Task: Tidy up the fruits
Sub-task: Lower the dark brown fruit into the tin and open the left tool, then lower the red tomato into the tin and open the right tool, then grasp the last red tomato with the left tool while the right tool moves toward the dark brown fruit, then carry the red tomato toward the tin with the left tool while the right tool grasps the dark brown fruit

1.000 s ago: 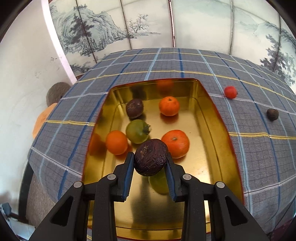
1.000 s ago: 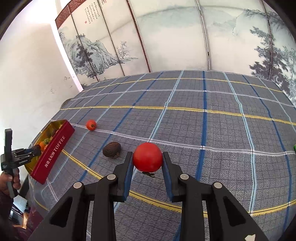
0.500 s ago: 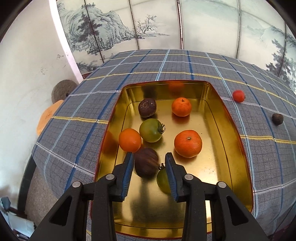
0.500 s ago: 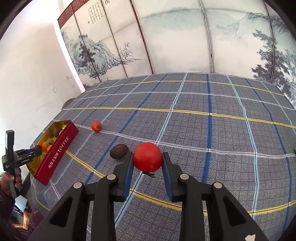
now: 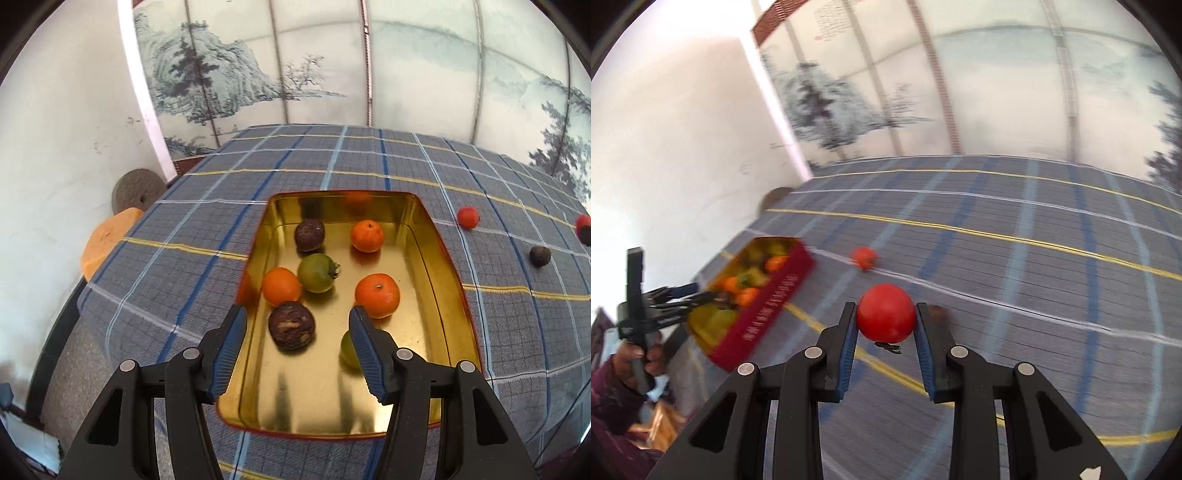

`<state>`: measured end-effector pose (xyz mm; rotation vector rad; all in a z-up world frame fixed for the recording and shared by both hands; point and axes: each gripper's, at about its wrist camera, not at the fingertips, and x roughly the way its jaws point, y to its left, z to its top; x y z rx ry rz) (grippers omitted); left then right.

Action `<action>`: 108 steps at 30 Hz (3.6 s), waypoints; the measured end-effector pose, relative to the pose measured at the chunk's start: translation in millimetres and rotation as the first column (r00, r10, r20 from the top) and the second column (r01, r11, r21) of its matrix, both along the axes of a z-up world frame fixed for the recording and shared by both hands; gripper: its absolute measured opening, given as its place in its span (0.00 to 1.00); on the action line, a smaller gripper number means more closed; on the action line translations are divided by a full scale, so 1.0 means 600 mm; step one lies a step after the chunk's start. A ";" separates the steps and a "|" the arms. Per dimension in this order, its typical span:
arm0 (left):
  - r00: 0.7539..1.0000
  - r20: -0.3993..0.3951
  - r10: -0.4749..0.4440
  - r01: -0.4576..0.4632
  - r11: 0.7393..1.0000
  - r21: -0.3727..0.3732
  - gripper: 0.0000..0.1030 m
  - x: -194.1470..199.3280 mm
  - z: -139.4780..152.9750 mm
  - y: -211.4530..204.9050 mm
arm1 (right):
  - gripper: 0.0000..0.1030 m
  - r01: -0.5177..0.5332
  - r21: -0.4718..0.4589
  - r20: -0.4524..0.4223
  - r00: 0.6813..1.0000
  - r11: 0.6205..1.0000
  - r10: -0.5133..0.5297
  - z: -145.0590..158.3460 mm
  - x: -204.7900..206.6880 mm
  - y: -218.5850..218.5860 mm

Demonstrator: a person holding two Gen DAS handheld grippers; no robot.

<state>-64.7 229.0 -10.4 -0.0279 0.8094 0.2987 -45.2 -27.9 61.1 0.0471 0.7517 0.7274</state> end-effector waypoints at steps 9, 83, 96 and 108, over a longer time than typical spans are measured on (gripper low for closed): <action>0.999 -0.034 0.034 -0.035 0.999 -0.025 0.58 -0.027 -0.001 0.020 | 0.28 -0.283 0.061 -0.068 0.955 0.957 0.287 -0.015 0.007 0.241; 0.891 -0.233 -0.390 0.371 0.921 -0.123 0.65 0.414 -0.077 -0.274 | 1.00 0.416 -0.410 -0.035 0.882 0.812 -0.469 -0.146 0.089 -0.242; 0.926 -0.154 -0.344 0.309 0.927 -0.214 0.35 0.308 -0.040 -0.293 | 1.00 0.424 -0.403 -0.030 0.880 0.811 -0.474 -0.143 0.095 -0.241; 0.929 -0.076 -0.361 0.337 0.915 -0.222 0.35 0.157 0.029 -0.283 | 0.99 0.092 -0.208 0.077 0.994 0.974 -0.078 -0.076 0.047 -0.090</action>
